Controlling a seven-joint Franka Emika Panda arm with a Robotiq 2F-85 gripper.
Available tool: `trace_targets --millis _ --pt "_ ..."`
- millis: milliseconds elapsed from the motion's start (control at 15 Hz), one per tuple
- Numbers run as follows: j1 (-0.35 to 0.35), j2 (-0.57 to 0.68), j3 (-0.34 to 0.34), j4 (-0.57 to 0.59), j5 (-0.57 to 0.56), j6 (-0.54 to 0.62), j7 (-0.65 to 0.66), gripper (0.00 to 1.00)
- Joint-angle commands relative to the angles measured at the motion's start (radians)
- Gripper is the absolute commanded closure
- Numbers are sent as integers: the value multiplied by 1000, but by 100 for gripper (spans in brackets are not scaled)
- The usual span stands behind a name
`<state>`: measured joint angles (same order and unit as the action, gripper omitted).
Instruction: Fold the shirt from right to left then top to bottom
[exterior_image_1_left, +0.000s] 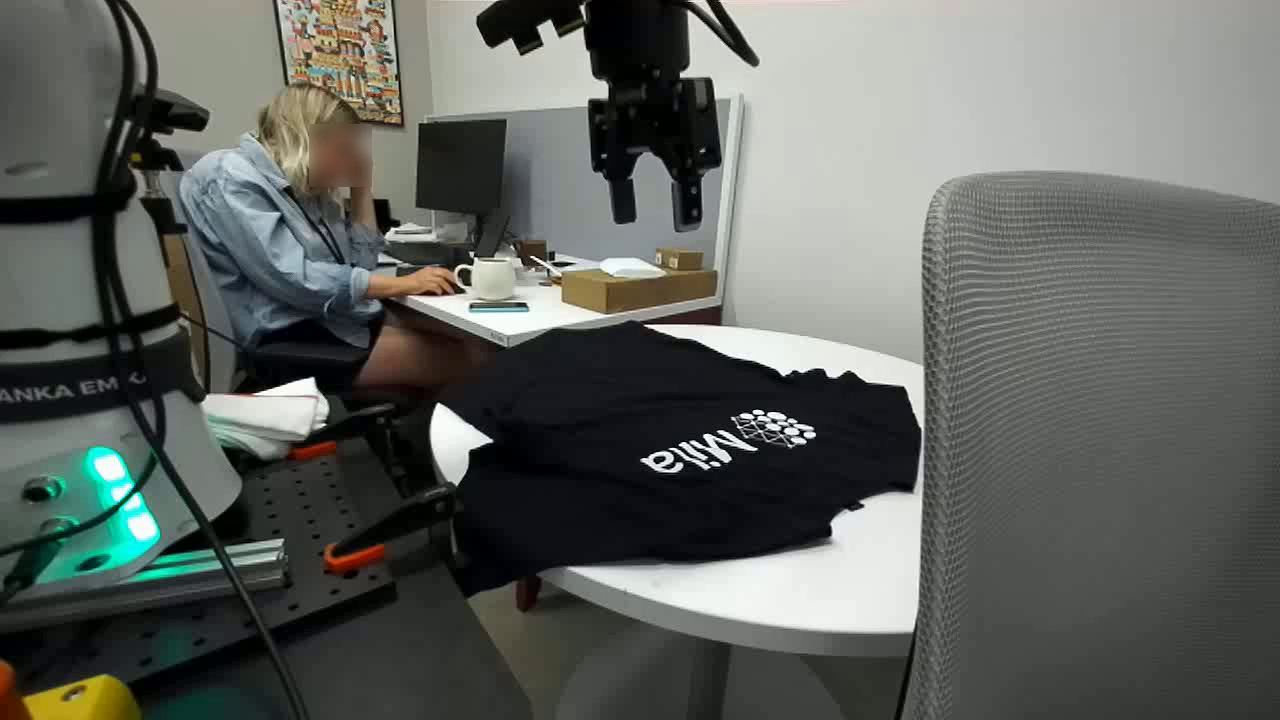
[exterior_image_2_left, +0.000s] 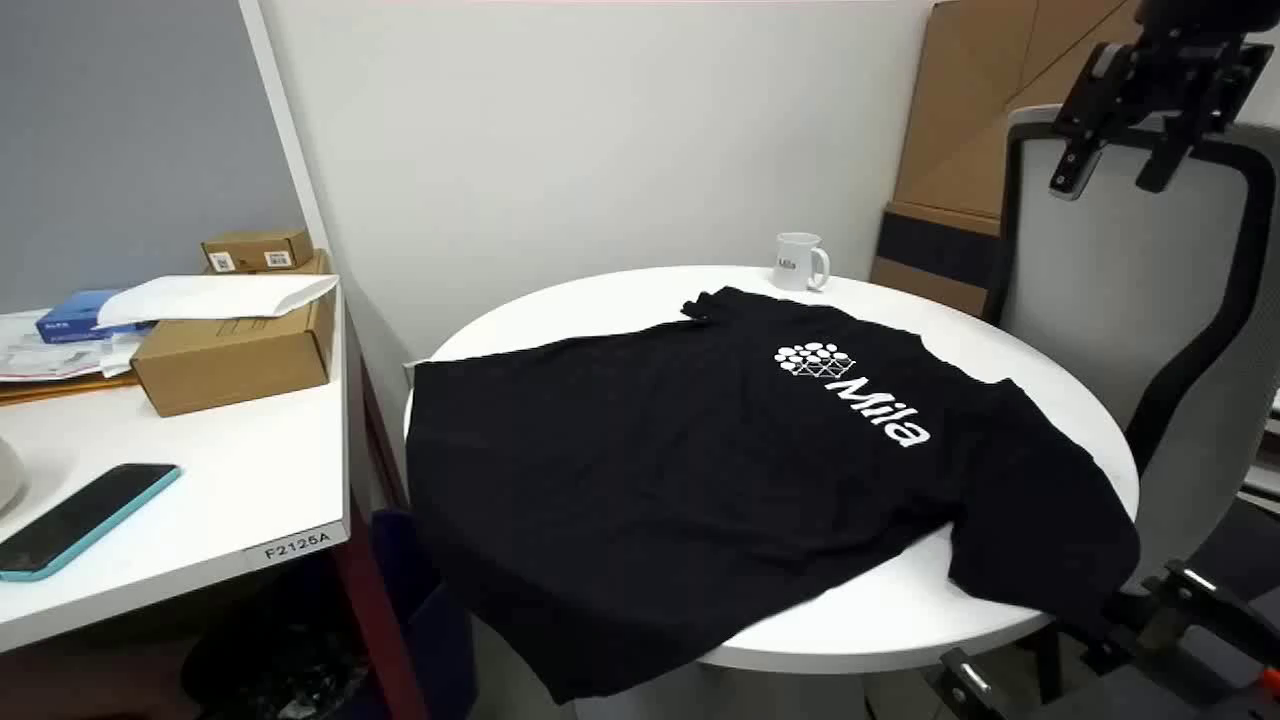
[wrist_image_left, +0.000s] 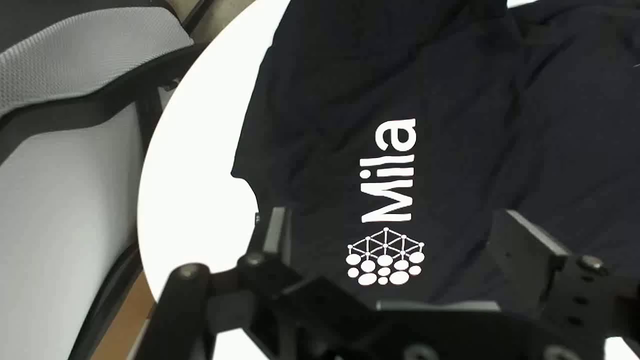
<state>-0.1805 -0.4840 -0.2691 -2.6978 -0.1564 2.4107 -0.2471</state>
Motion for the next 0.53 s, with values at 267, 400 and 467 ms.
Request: trace_targets --millis 267,400,467 --pt "-9 8 12 -8 15 13 2 0" --pt "-12 15 11 -25 28 41 22 0" --pt "-23 21 14 -40 27 66 53 0"
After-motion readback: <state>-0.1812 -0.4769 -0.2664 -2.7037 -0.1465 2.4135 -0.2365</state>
